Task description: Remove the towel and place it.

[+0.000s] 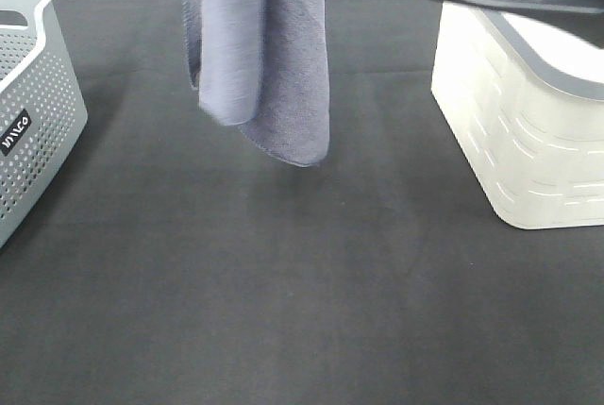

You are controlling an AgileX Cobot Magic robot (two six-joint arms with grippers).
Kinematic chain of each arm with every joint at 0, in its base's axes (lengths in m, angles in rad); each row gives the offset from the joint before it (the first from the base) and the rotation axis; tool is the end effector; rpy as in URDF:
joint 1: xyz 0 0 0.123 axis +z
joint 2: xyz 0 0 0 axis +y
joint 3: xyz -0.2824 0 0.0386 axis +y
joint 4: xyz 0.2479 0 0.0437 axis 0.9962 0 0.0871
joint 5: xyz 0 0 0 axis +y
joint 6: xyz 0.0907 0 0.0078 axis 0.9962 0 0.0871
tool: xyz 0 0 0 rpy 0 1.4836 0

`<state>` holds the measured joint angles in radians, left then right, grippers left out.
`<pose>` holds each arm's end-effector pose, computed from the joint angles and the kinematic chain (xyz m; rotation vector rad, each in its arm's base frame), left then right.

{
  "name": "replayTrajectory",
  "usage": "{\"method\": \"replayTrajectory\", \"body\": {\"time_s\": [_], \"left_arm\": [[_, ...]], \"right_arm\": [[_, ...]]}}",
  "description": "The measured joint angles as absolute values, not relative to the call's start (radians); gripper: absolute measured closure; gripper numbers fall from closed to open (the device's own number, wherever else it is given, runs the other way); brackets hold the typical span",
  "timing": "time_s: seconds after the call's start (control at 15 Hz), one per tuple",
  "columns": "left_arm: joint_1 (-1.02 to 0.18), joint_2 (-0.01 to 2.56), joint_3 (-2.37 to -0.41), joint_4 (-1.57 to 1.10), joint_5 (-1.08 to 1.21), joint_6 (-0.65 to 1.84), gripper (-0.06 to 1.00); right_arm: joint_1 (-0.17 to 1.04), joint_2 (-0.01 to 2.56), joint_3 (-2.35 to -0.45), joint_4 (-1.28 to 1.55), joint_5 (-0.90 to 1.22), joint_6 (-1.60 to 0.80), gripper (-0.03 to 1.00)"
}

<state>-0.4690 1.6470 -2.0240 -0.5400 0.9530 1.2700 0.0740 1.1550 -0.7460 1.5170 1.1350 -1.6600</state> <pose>0.2949 -0.1923 0.5001 1.4562 1.2928 -0.1211 0.1944 0.0971 0.3221 -0.9446 1.6142 1.0202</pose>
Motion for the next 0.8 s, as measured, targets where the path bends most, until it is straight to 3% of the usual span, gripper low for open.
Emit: {"method": "replayTrajectory", "body": {"time_s": [0.47, 0.8], "left_arm": [[-0.484, 1.680, -2.024, -0.567, 0.920, 1.275, 0.94], [-0.517, 1.680, -2.024, -0.567, 0.918, 1.277, 0.94]], "right_arm": [[0.079, 1.372, -0.763, 1.661, 1.136, -1.832, 0.35], [0.185, 1.459, -0.782, 1.671, 1.119, -1.854, 0.35]]}}
